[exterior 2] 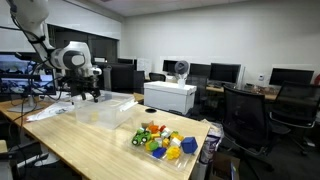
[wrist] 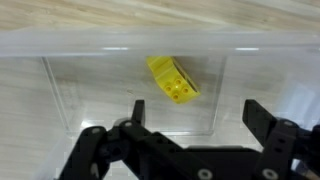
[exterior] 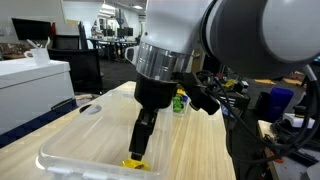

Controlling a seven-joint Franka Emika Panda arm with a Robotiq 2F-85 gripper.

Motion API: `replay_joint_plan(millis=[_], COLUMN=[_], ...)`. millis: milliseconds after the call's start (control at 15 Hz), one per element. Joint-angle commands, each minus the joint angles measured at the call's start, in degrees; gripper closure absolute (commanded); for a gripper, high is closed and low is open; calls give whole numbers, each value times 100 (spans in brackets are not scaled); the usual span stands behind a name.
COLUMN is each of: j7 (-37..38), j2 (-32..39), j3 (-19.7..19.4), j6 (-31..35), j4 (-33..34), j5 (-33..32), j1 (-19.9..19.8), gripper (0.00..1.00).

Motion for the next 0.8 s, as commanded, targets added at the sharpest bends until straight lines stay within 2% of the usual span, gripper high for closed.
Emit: replay_joint_plan(millis=[0,267,400,733], j7=[-55,-327,-964,-1621], j2=[-189,57,255,482], j3=[36,7,104,34], j6=[2,-32,-512,-1402], j4=[-173,-49,134,447], j5=[53,31,233,46], j1=[13,-50,-146,-238], gripper=[0,0,0,0])
